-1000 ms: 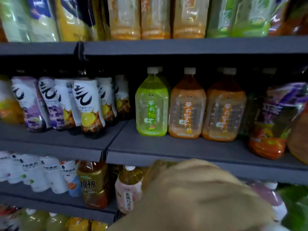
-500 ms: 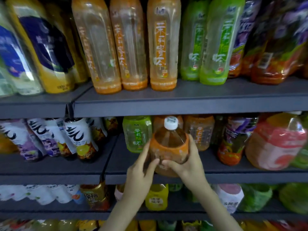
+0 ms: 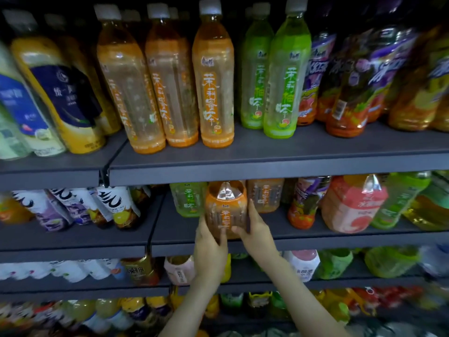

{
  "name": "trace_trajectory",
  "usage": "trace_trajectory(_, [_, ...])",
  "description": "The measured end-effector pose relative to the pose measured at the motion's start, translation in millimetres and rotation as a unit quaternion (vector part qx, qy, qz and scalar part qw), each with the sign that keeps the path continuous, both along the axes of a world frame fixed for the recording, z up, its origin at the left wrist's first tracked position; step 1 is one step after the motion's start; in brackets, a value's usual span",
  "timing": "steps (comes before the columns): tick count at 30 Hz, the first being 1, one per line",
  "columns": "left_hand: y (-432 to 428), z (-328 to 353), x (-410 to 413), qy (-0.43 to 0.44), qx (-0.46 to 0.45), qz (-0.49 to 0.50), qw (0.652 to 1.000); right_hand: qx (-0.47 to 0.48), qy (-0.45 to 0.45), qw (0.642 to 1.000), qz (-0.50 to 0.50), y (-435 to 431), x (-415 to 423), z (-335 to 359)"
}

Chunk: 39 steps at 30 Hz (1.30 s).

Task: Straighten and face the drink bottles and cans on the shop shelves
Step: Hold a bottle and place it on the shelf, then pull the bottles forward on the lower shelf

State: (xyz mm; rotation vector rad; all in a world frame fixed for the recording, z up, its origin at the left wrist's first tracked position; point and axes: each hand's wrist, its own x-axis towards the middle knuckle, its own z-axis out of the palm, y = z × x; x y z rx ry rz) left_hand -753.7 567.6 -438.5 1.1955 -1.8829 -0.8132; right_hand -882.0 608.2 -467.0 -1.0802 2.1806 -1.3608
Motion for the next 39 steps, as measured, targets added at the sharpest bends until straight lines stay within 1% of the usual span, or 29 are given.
trace_trajectory(1, [8.7, 2.9, -2.1, 0.008, 0.017, 0.027, 0.999, -0.012, -0.005, 1.0, -0.015, 9.4, 4.3, 10.9])
trace_trajectory(3, [27.3, 9.9, -10.4, -0.009, 0.046, 0.055, 0.997, -0.04, -0.021, 0.992, -0.114, 30.4, 4.0, 24.5])
trace_trajectory(5, [42.7, 17.3, -20.9, -0.034, 0.052, 0.04, 0.997, -0.075, -0.03, 0.969, -0.233, 47.3, -5.8, 34.1])
trace_trajectory(6, [48.2, 19.0, -27.2, -0.041, 0.054, 0.022, 0.997, -0.086, -0.03, 0.958, -0.272, 52.3, -12.9, 36.0])
trace_trajectory(8, [57.8, 19.6, -40.5, -0.046, 0.043, -0.011, 0.998, -0.096, -0.036, 0.947, -0.305, 58.0, -28.9, 37.7])
trace_trajectory(11, [64.8, 11.9, -57.3, -0.054, 0.018, -0.036, 0.998, -0.129, -0.016, 0.944, -0.303, 57.4, -52.2, 39.3])
trace_trajectory(13, [66.7, 6.0, -63.3, -0.052, 0.003, -0.04, 0.998, -0.151, -0.02, 0.946, -0.285, 52.7, -65.5, 42.3])
trace_trajectory(18, [73.3, 10.3, -53.7, -0.034, -0.036, -0.075, 0.996, -0.094, -0.026, 0.961, -0.258, 67.9, -78.2, 54.3])
trace_trajectory(23, [69.5, 57.4, -30.4, -0.044, -0.052, -0.14, 0.988, -0.09, -0.054, 0.976, -0.192, 122.7, -37.6, 59.2])
trace_trajectory(26, [68.8, 93.3, -18.1, -0.07, -0.048, -0.197, 0.977, -0.066, -0.045, 0.982, -0.172, 147.1, -10.3, 70.1])
trace_trajectory(29, [72.6, 127.2, -7.1, -0.087, -0.036, -0.225, 0.97, -0.069, -0.035, 0.984, -0.16, 159.1, 12.2, 93.4])
trace_trajectory(34, [83.3, 167.6, 5.8, -0.08, -0.03, -0.285, 0.955, -0.152, -0.082, 0.975, -0.138, 159.0, 38.1, 152.6])
trace_trajectory(37, [79.1, 184.7, 11.7, -0.068, -0.045, -0.286, 0.955, -0.222, -0.074, 0.964, -0.126, 148.8, 41.7, 191.5])
trace_trajectory(39, [69.2, 194.8, 12.2, -0.049, -0.08, -0.266, 0.959, -0.26, -0.029, 0.955, -0.136, 139.9, 36.9, 217.4])
